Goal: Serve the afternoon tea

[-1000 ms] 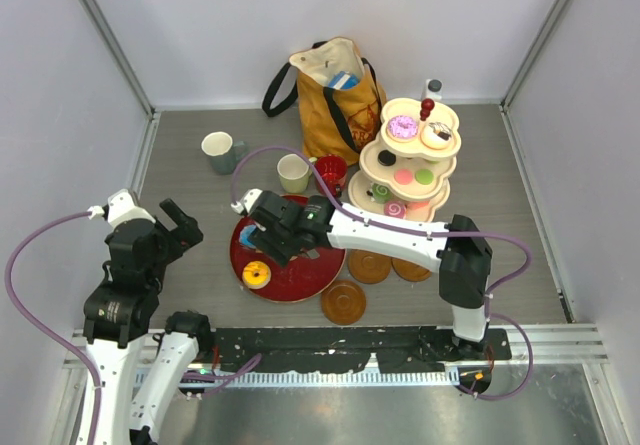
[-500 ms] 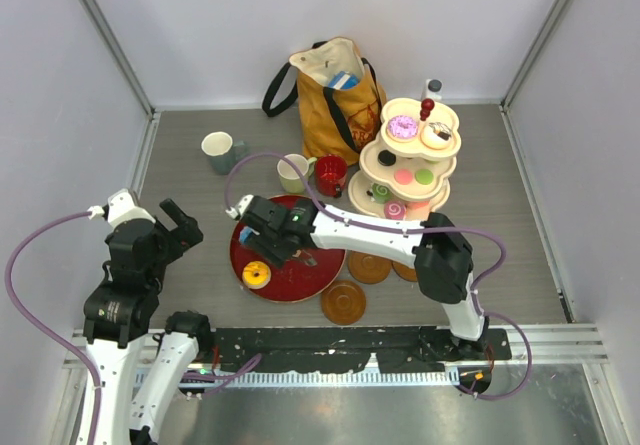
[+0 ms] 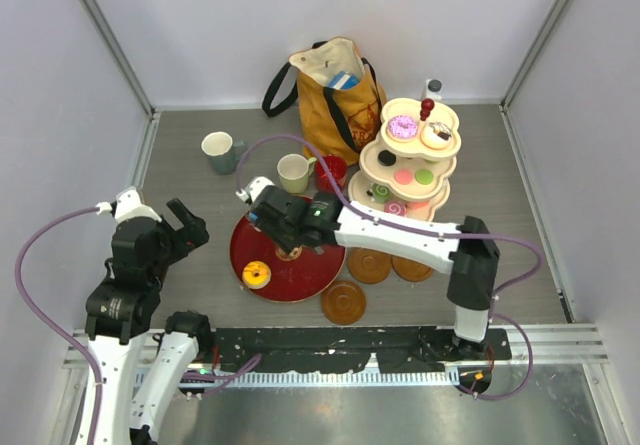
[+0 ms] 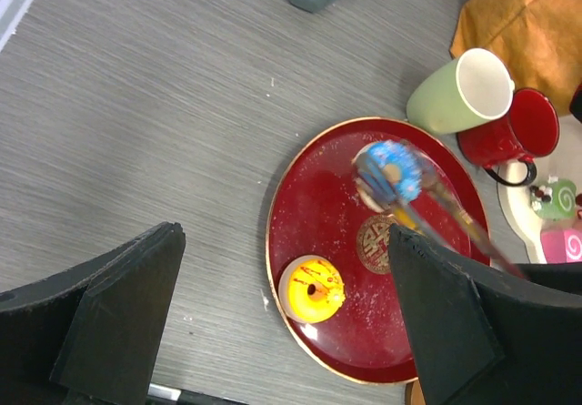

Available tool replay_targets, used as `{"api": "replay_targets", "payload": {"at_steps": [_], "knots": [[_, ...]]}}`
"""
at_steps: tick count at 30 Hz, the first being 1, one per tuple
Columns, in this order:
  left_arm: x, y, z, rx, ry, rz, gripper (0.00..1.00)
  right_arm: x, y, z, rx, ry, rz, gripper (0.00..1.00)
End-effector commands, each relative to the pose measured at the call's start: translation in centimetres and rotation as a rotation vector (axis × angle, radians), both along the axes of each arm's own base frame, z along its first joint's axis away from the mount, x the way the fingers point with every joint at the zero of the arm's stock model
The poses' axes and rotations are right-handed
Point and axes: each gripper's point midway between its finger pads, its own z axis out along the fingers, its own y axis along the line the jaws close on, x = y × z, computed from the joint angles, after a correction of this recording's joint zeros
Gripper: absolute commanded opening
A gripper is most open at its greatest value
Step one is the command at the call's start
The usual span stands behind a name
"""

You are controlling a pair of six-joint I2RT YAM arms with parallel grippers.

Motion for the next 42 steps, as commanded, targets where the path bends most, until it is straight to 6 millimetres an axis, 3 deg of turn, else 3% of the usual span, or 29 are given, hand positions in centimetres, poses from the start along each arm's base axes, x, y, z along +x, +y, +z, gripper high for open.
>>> {"api": "replay_targets", "payload": {"at_steps": [1, 8, 13, 18, 20, 22, 25, 32, 33, 42], "knots": [[1.0, -1.4, 0.2, -0.01, -0.014, -0.083, 1.0, 1.3, -2.4, 7.9, 0.146, -0.144, -0.106, 0.48], [1.6, -2.9, -0.3, -0.022, 0.013, -0.175, 0.99, 3.5, -8.7, 13.3, 0.202, -0.21, -0.247, 0.48], [1.8, -3.6, -0.5, -0.032, 0.027, -0.218, 1.0, 6.4, -15.1, 19.0, 0.348, -0.258, -0.391, 0.48], [1.8, -4.9, -0.3, -0.055, 0.013, -0.295, 1.0, 8.0, -21.0, 24.6, 0.478, -0.332, -0.497, 0.48], [1.8, -5.3, -0.1, -0.061, 0.005, -0.317, 1.0, 8.8, -24.1, 26.3, 0.49, -0.375, -0.566, 0.49], [1.8, -5.4, -0.1, -0.065, 0.007, -0.323, 1.0, 9.2, -25.9, 27.8, 0.504, -0.399, -0.599, 0.49], [1.9, -5.4, -0.3, -0.063, 0.014, -0.323, 1.0, 9.8, -26.6, 28.5, 0.503, -0.381, -0.594, 0.49], [2.0, -5.2, -0.5, -0.058, 0.025, -0.309, 1.0, 12.5, -26.4, 27.0, 0.406, -0.333, -0.606, 0.51], [2.0, -5.2, -0.5, -0.058, 0.027, -0.307, 1.0, 12.7, -26.7, 27.6, 0.407, -0.346, -0.611, 0.51], [2.0, -4.9, -0.6, -0.05, 0.033, -0.294, 1.0, 14.3, -28.2, 24.3, 0.261, -0.308, -0.708, 0.54]]}}
